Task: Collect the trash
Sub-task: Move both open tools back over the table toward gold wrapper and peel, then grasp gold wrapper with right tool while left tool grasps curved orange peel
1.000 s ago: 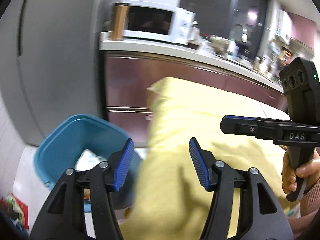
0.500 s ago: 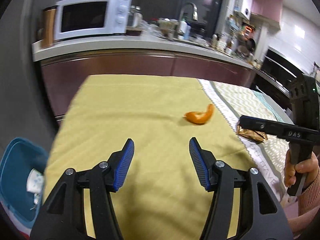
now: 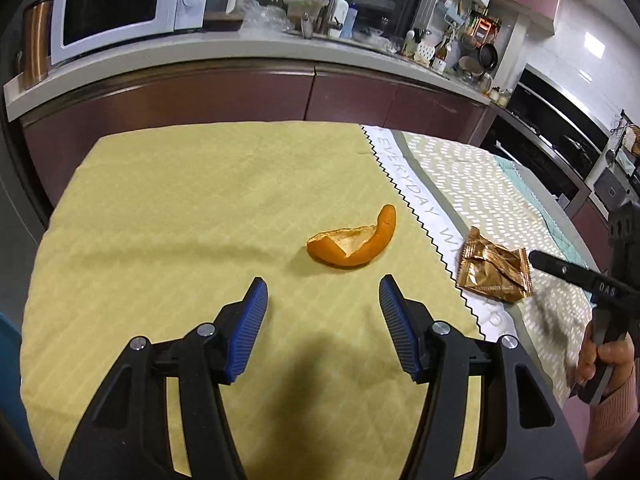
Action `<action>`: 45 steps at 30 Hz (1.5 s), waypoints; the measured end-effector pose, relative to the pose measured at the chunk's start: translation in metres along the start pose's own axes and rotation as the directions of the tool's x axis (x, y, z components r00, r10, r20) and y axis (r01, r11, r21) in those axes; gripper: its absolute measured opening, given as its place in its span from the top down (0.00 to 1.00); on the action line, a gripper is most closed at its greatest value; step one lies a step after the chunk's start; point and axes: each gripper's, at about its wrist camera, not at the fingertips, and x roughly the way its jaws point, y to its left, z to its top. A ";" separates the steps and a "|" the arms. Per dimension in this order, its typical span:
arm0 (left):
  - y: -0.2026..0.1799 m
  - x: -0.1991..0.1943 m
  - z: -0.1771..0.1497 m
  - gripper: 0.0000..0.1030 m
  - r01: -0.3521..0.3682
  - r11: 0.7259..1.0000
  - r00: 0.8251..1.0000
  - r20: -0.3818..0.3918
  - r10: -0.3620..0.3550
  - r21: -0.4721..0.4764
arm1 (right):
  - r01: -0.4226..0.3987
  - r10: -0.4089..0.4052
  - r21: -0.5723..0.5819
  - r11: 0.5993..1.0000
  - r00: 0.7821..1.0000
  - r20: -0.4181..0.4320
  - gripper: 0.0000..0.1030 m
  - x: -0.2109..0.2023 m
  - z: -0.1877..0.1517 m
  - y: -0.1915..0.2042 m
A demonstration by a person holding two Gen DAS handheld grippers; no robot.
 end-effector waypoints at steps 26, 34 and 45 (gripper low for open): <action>-0.028 0.060 0.027 0.51 -0.027 0.996 0.997 -0.077 0.034 0.090 | -0.147 0.143 -0.021 0.989 0.984 -0.106 0.75 0.030 0.004 0.011; -0.030 0.047 0.022 0.72 -0.034 0.995 0.998 -0.040 0.038 0.090 | -0.201 0.196 -0.044 0.979 0.976 -0.090 0.76 0.029 0.004 0.026; -0.034 0.023 0.005 0.87 -0.048 0.993 0.999 0.011 0.047 0.108 | -0.247 0.241 -0.053 0.968 0.966 -0.093 0.81 0.036 0.006 0.040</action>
